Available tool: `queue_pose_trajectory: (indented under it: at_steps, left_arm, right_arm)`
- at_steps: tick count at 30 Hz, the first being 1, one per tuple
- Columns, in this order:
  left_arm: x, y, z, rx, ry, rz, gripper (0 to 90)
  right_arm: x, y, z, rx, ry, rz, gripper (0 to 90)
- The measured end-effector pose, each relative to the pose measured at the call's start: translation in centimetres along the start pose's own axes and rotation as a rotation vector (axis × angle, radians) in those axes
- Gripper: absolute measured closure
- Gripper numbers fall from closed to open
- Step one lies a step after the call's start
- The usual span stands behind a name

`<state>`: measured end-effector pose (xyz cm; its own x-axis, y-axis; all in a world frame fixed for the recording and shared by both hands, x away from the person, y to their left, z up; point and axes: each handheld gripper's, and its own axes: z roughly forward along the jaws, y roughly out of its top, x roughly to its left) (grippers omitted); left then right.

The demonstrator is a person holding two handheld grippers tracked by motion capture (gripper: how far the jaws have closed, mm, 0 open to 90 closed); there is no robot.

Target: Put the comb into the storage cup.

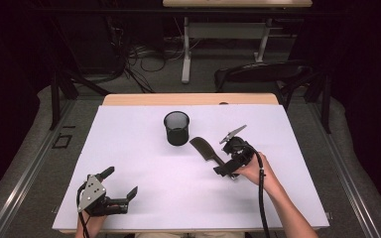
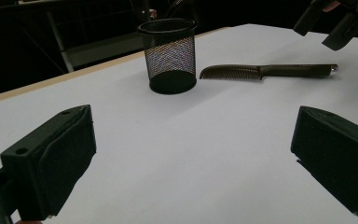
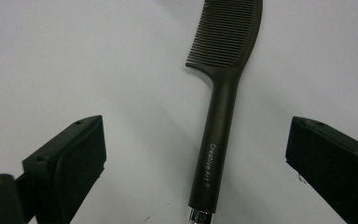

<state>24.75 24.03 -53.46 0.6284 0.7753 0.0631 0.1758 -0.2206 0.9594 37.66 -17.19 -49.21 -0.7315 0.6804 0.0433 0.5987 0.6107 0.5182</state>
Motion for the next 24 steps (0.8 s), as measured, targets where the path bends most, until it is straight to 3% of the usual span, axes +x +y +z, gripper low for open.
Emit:
queue_pose_trajectory:
  at_steps: [14, 20, 24]
  left_arm:
    - [-0.3, 0.1, 0.4, 0.000, -0.020, 0.009, 0.1]
    - [-0.4, 0.2, 0.6, -0.002, -0.026, 0.013, 0.1]
    - [-0.3, 0.2, 0.7, -0.005, -0.028, 0.011, 0.1]
  right_arm:
    - [-0.6, 0.9, 1.0, 0.079, -0.035, 0.016, 0.0]
    - [-0.8, 2.0, 1.1, 0.101, -0.045, 0.031, 0.0]
    - [-0.9, 3.0, 1.2, 0.124, -0.037, 0.014, 3.6]
